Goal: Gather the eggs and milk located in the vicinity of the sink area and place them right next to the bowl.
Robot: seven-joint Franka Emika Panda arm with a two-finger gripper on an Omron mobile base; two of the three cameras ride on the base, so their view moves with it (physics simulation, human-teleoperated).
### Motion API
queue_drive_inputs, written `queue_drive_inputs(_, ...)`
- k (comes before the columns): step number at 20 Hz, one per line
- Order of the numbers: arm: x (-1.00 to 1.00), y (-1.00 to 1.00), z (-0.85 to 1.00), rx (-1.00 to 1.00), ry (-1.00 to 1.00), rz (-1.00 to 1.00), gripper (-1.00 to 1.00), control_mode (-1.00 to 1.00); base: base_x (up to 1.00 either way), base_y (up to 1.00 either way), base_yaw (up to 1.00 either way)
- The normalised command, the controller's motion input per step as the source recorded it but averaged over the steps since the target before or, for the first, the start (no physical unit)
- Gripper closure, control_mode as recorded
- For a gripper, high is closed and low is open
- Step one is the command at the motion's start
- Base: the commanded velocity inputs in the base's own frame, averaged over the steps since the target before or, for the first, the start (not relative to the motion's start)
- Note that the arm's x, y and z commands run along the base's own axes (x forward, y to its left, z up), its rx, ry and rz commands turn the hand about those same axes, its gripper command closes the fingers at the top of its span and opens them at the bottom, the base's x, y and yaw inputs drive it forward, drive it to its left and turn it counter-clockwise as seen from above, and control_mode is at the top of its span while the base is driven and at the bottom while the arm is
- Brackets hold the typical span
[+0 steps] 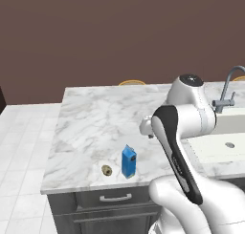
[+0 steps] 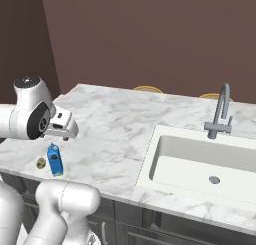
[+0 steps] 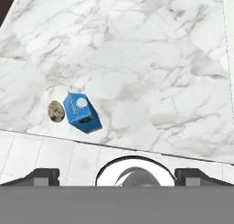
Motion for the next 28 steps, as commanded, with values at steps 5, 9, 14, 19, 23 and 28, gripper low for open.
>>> queue_drive_inputs(5, 0.34, 0.00, -0.05, 0.04, 0.12, 0.20, -1.00, -1.00, 0.00, 0.00, 0.00)
queue_drive_inputs(9, 0.03, 0.11, -0.32, 0.01, 0.03, 0.26, -1.00, -1.00, 0.00, 0.00, 0.00)
queue_drive_inputs(14, 0.01, 0.29, -0.61, -0.01, 0.00, 0.22, -1.00, -1.00, 0.00, 0.00, 0.00)
queue_drive_inputs(19, 0.04, 0.27, -0.26, -0.06, 0.00, 0.07, -1.00, -1.00, 0.00, 0.00, 0.00)
queue_drive_inputs(23, 0.20, 0.00, 0.00, -0.03, 0.00, -0.02, -1.00, -1.00, 0.00, 0.00, 0.00)
queue_drive_inputs(28, 0.28, 0.00, 0.03, -0.02, 0.00, -0.14, -1.00, -1.00, 0.00, 0.00, 0.00)
